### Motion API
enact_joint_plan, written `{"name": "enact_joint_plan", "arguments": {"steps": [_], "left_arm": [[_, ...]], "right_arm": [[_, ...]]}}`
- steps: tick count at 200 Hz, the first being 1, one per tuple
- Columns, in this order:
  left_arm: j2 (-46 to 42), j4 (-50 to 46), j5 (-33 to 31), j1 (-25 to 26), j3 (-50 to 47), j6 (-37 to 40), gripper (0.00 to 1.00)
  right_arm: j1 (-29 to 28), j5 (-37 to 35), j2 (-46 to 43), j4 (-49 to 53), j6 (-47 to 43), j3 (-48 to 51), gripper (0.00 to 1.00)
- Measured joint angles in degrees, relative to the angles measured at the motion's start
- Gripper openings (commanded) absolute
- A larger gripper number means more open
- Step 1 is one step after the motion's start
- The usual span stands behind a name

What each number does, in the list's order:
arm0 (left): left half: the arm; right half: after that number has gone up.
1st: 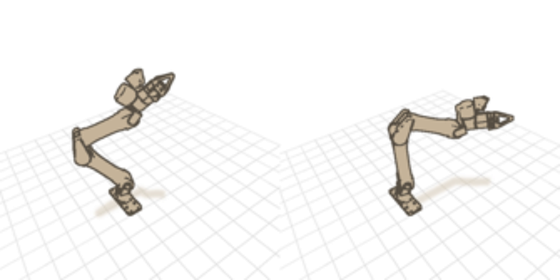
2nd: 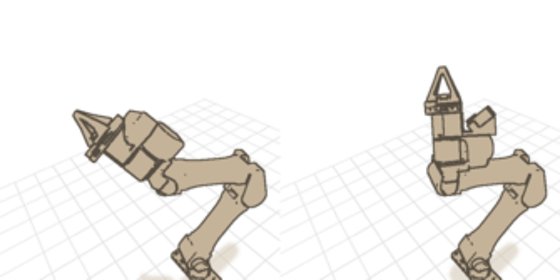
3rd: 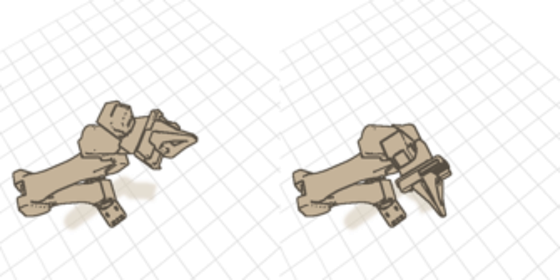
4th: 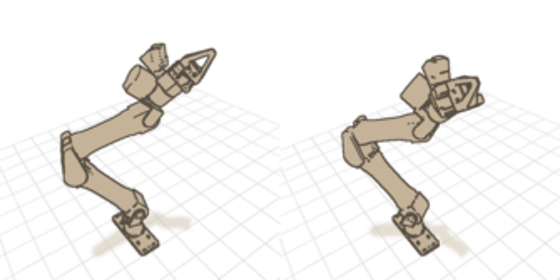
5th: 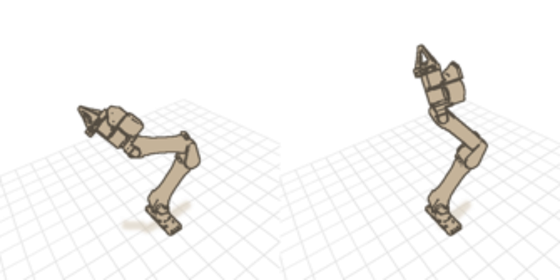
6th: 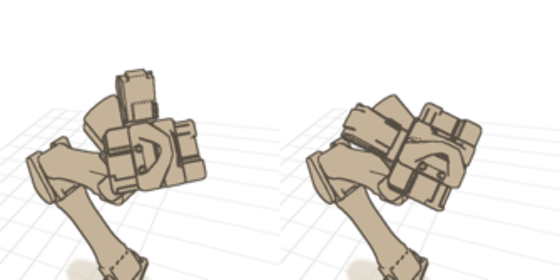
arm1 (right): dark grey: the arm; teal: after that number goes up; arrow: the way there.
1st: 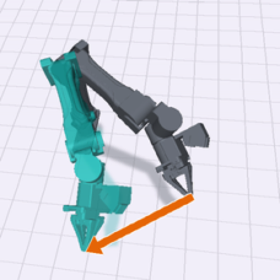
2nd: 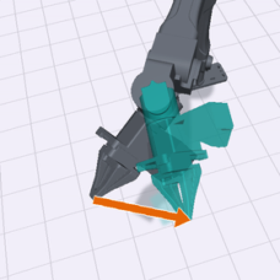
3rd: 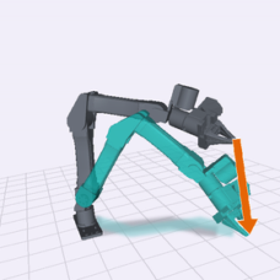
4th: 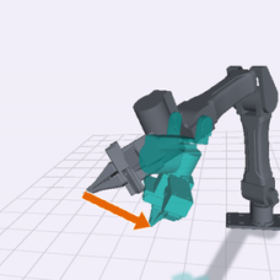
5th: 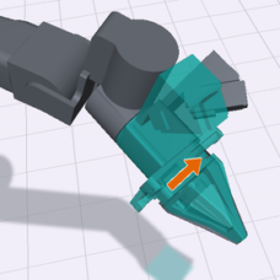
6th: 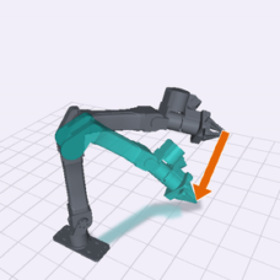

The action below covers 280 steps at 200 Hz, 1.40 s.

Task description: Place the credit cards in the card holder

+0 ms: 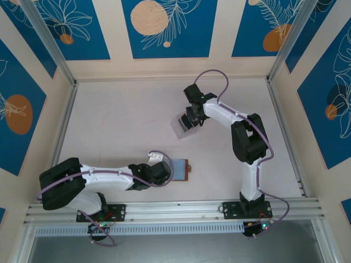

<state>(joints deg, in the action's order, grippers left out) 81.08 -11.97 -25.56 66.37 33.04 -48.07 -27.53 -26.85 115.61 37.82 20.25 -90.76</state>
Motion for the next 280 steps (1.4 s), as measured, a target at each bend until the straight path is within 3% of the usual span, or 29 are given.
{"name": "enact_joint_plan", "arguments": {"steps": [97, 136, 280], "left_arm": [[0.0, 0.5, 0.0, -0.5, -0.2, 0.0, 0.55], [0.0, 0.5, 0.0, -0.5, -0.2, 0.0, 0.54], [-1.1, 0.6, 0.0, -0.6, -1.1, -0.2, 0.54]], "right_arm": [[0.0, -1.5, -2.6, 1.1, -0.8, 0.0, 0.29], [0.0, 0.7, -2.7, 1.0, -1.6, 0.0, 0.49], [3.3, 7.4, -1.3, 0.0, -0.3, 0.3, 0.53]]}}
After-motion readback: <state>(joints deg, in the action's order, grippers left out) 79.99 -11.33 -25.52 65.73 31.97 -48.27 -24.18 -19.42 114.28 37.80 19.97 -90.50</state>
